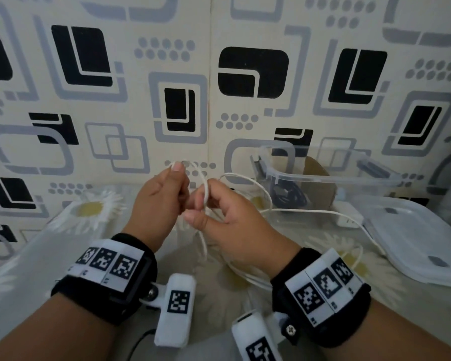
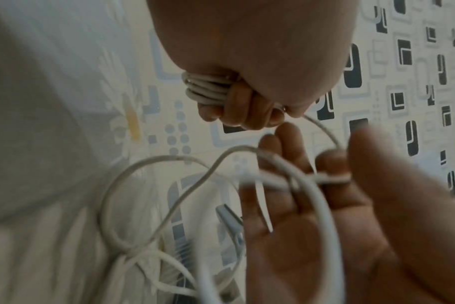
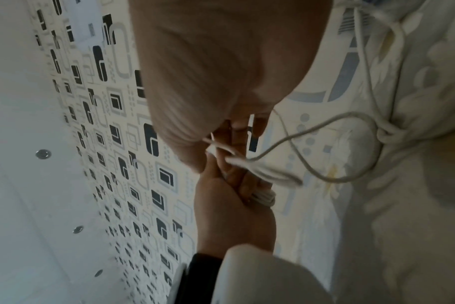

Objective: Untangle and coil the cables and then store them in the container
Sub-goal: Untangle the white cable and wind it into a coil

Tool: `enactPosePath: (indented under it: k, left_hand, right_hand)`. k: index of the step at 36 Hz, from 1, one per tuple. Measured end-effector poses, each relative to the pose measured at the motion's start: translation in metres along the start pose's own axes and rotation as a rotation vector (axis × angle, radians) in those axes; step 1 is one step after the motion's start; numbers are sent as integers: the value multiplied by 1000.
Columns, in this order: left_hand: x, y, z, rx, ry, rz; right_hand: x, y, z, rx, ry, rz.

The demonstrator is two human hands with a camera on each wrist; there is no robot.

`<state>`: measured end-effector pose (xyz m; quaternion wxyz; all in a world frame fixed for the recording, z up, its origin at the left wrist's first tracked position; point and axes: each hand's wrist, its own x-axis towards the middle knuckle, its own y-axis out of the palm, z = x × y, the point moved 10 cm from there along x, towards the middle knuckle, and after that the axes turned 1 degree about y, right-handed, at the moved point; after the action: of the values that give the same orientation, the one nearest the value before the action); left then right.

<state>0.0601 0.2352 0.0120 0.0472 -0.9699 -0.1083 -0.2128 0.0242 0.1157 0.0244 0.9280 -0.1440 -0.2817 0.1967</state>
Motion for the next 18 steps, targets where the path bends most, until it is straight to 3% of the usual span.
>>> enactPosePath:
  k: [6,10,18]
  left_hand:
    - [5,10,10,-139,-128,155]
    - [0,26,13,-323,-253,343]
    - [-22,52,0,-772,-452,723]
  right_hand:
    - [3,-42,-8,96,25,-240]
    - [3,-71,-20,140,24,-431]
    - [5,-74,-37,31,100,-445]
